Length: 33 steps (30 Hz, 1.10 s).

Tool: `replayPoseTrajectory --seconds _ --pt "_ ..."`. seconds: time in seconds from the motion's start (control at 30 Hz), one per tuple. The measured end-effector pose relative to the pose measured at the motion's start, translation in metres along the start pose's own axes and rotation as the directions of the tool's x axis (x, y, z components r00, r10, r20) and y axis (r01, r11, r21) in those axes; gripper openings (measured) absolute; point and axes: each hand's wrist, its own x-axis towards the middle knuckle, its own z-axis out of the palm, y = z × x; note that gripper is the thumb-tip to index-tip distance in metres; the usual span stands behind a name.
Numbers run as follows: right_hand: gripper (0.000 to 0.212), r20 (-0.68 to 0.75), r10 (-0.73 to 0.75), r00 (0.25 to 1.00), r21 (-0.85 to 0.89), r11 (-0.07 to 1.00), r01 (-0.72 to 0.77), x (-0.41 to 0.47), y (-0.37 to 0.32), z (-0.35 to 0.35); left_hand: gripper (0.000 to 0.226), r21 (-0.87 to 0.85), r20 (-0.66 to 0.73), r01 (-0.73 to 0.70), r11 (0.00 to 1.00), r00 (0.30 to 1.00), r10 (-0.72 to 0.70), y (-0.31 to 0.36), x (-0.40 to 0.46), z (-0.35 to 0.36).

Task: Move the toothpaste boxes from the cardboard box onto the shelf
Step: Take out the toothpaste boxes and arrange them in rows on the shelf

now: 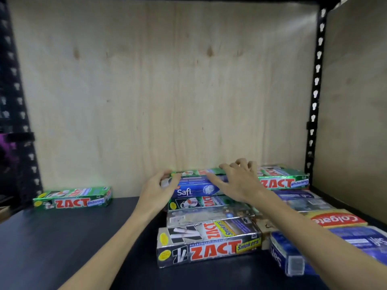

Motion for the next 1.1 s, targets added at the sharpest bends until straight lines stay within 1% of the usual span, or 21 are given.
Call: replayPoseTrajectory --seconds 0.07,0.13,0.23,0.3,0.33,0.37,0.4,0.43,0.47,0.53,0.6,0.67,0.77,0.87,0.93,1.0,1.1 --pt "0.101 -0.039 -0.022 0.999 0.015 1.0 0.023 0.0 -0.005 0.007 0.027 0.003 -0.012 -0.014 1.0 1.0 0.014 -0.003 0.002 -0.004" --pt "0.092 -0.035 -0.018 0.999 0.056 0.998 0.02 0.002 -0.011 0.007 0.026 0.019 -0.035 -0.016 1.0 0.999 0.016 -0.005 0.003 -0.009" --pt "0.076 0.022 -0.009 1.0 0.127 0.992 0.006 0.007 -0.022 0.002 0.015 -0.006 -0.059 -0.002 1.0 0.998 0.002 -0.006 0.002 -0.016" --pt "0.07 0.045 -0.009 0.999 0.226 0.974 -0.001 0.01 -0.032 0.001 0.006 -0.021 -0.122 0.034 0.999 0.992 -0.036 -0.009 0.002 -0.027" --pt "0.067 0.05 -0.005 0.999 0.267 0.964 -0.009 0.012 -0.037 0.002 0.005 -0.024 -0.159 0.059 0.998 0.985 -0.062 -0.011 0.0 -0.034" --pt "0.064 0.052 0.006 0.999 0.275 0.961 -0.02 0.015 -0.042 0.004 0.012 -0.01 -0.195 0.074 0.997 0.978 -0.075 -0.014 -0.002 -0.04" --pt "0.06 0.051 0.017 0.999 0.239 0.971 -0.029 0.018 -0.047 0.006 0.024 0.029 -0.231 0.078 0.997 0.97 -0.07 -0.019 -0.006 -0.045" --pt "0.056 0.052 0.034 0.998 0.178 0.983 -0.043 0.019 -0.051 0.008 0.032 0.069 -0.255 0.08 0.994 0.965 -0.06 -0.023 -0.01 -0.049" --pt "0.055 0.057 0.048 0.997 0.12 0.991 -0.055 0.02 -0.056 0.009 0.035 0.082 -0.263 0.084 0.993 0.963 -0.06 -0.026 -0.013 -0.051" --pt "0.057 0.05 0.067 0.996 0.092 0.993 -0.072 0.018 -0.066 0.008 0.027 0.056 -0.235 0.074 0.996 0.97 -0.059 -0.027 -0.017 -0.052" --pt "0.06 0.006 0.073 0.997 0.125 0.989 -0.073 0.015 -0.069 0.009 0.02 0.061 -0.188 0.041 0.997 0.982 -0.028 -0.024 -0.018 -0.048" --pt "0.063 -0.023 0.073 0.997 0.179 0.982 -0.068 0.012 -0.071 0.008 0.02 0.053 -0.187 0.013 0.998 0.982 -0.003 -0.02 -0.018 -0.047" --pt "0.068 -0.035 0.062 0.997 0.293 0.955 -0.049 0.008 -0.08 0.01 0.026 0.012 -0.259 -0.017 1.0 0.966 0.02 -0.014 -0.023 -0.054" --pt "0.072 -0.138 0.047 0.989 0.304 0.953 -0.003 0.01 -0.095 0.014 0.04 0.04 -0.341 -0.045 0.998 0.939 0.056 -0.012 -0.026 -0.071" --pt "0.072 -0.183 0.005 0.983 0.322 0.945 0.055 0.013 -0.111 0.013 0.041 0.055 -0.395 -0.073 0.996 0.915 0.089 -0.01 -0.034 -0.09" --pt "0.068 -0.194 -0.058 0.979 0.3 0.947 0.116 0.014 -0.133 0.01 0.04 0.098 -0.441 -0.079 0.992 0.89 0.114 -0.006 -0.044 -0.112" --pt "0.054 -0.217 -0.117 0.969 0.264 0.949 0.174 0.01 -0.173 0.008 0.041 0.185 -0.475 -0.027 0.982 0.872 0.114 -0.017 -0.054 -0.155"
